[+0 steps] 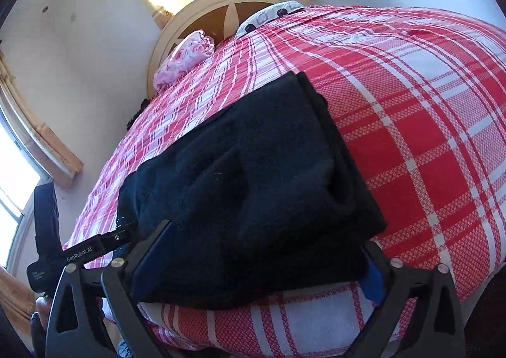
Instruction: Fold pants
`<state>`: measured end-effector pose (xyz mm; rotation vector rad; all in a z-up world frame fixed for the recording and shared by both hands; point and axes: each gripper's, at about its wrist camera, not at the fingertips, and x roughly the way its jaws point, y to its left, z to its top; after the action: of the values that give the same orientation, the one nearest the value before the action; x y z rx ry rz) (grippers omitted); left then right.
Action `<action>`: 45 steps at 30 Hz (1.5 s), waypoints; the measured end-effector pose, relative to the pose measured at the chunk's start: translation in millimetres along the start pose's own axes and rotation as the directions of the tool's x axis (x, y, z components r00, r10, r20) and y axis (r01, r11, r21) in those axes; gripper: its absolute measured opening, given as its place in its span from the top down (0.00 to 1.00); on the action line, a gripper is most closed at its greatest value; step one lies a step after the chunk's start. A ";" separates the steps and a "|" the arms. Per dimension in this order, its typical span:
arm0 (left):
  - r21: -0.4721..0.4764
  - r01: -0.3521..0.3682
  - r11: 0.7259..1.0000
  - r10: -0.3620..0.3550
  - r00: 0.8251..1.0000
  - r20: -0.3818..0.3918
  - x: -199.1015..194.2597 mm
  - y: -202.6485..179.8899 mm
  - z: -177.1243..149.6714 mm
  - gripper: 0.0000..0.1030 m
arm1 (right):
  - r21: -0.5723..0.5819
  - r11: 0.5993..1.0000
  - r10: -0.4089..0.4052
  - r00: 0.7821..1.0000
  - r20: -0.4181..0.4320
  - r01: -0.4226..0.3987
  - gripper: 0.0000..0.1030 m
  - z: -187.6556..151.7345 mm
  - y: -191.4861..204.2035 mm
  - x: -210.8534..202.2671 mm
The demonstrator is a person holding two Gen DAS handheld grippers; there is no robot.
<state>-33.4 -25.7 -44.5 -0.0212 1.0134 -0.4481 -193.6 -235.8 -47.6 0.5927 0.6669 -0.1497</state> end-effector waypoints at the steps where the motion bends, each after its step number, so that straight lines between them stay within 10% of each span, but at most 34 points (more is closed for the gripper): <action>1: 0.003 -0.002 1.000 0.002 1.000 0.002 -0.1 0.0 0.0 0.01 | -0.003 1.000 -0.009 1.000 -0.002 0.009 0.01 -0.8 0.0 -0.4; 16: 0.025 0.048 0.999 -0.049 0.999 0.014 -4.3 -7.5 -0.6 0.25 | -0.104 0.980 -0.175 0.984 -0.029 0.171 0.01 -5.2 21.1 9.2; 34: 0.001 0.138 0.990 -0.138 0.990 -0.019 -3.3 -13.1 -2.2 0.27 | 0.047 0.998 -0.039 0.999 -0.007 0.039 0.01 0.4 1.4 -2.1; 38: 0.020 0.124 0.992 -0.124 0.992 -0.003 -4.4 -16.6 -4.2 0.30 | -0.138 0.971 -0.200 0.980 -0.013 0.196 0.22 -8.6 25.0 3.3; 45: 0.112 0.063 0.992 -0.069 0.997 0.044 -14.6 -32.1 -1.9 0.66 | -0.123 0.983 -0.135 0.991 0.007 0.134 0.65 -6.4 17.7 -8.5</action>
<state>-52.8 -49.2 -26.5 0.0334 0.9419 -0.5611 -198.1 -218.1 -38.0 0.4293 0.7123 -0.2326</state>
